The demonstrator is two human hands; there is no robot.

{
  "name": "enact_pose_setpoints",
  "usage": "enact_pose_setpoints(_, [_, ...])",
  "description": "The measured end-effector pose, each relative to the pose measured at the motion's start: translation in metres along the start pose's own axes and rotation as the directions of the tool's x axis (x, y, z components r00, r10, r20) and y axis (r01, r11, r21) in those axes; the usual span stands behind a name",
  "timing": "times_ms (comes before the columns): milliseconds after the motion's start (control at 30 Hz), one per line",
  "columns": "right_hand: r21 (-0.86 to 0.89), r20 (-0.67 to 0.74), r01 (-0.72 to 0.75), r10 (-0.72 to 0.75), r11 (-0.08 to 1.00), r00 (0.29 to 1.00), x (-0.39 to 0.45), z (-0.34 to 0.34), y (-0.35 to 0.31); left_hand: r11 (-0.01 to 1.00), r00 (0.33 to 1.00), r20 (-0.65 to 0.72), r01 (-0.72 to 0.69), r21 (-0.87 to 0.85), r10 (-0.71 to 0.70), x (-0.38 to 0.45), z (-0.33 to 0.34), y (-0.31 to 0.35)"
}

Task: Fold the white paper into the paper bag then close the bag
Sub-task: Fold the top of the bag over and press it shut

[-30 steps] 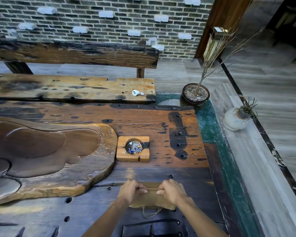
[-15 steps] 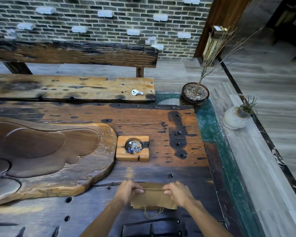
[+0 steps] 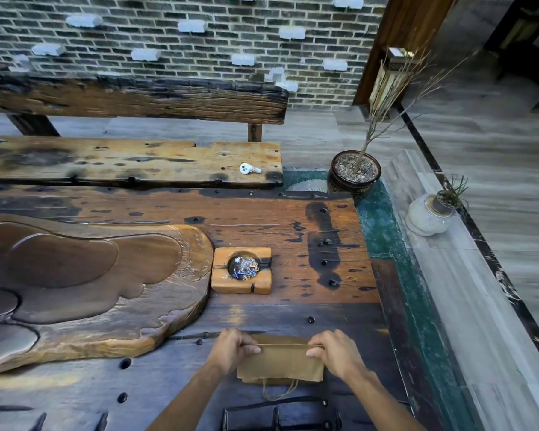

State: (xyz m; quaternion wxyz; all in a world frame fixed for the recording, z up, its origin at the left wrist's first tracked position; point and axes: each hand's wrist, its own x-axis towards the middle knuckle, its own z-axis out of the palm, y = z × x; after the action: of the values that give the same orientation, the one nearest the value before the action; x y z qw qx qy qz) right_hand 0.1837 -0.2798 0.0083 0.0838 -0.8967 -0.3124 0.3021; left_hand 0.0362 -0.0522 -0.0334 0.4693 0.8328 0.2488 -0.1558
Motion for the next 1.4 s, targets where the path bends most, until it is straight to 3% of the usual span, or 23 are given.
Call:
enact_pose_setpoints(167, [0.116,0.057,-0.017,0.01,0.993,0.998,0.002,0.006,0.014,0.999,1.0,0.027,-0.012,-0.033,0.013,-0.001,-0.003,0.003])
enact_pose_setpoints(467, [0.294,-0.005,-0.178,0.188,0.939,0.982,-0.004,0.015,0.016,0.971,0.996,-0.068,0.044,-0.233,-0.062,-0.014,-0.004,-0.008])
enact_pose_setpoints(567, [0.403,-0.038,-0.152,0.183,0.903,0.982,-0.006,0.02,0.018,0.96,0.997,-0.048,0.045,-0.276,-0.06,-0.015,-0.004,-0.011])
enact_pose_setpoints(667, [0.528,-0.084,-0.115,0.187,0.842,0.979,-0.007,0.027,0.02,0.95,0.996,-0.035,0.068,-0.306,-0.083,-0.013,-0.004,-0.013])
enact_pose_setpoints(833, [0.719,-0.058,-0.178,0.313,0.672,0.948,-0.012,0.043,0.021,0.912,0.989,-0.038,0.115,-0.393,-0.141,-0.014,0.001,-0.01])
enact_pose_setpoints(1000, [0.79,-0.054,-0.158,0.323,0.593,0.945,-0.016,0.052,0.025,0.878,0.976,-0.075,0.151,-0.454,-0.207,-0.02,0.018,-0.017])
enact_pose_setpoints(1233, [0.699,-0.064,-0.123,0.232,0.704,0.971,-0.021,0.048,0.024,0.859,0.963,-0.113,0.162,-0.485,-0.245,-0.02,0.023,-0.02])
enact_pose_setpoints(1400, [0.648,-0.159,-0.136,0.308,0.749,0.938,-0.022,0.048,0.019,0.836,0.954,-0.147,0.146,-0.53,-0.26,-0.022,0.018,-0.008])
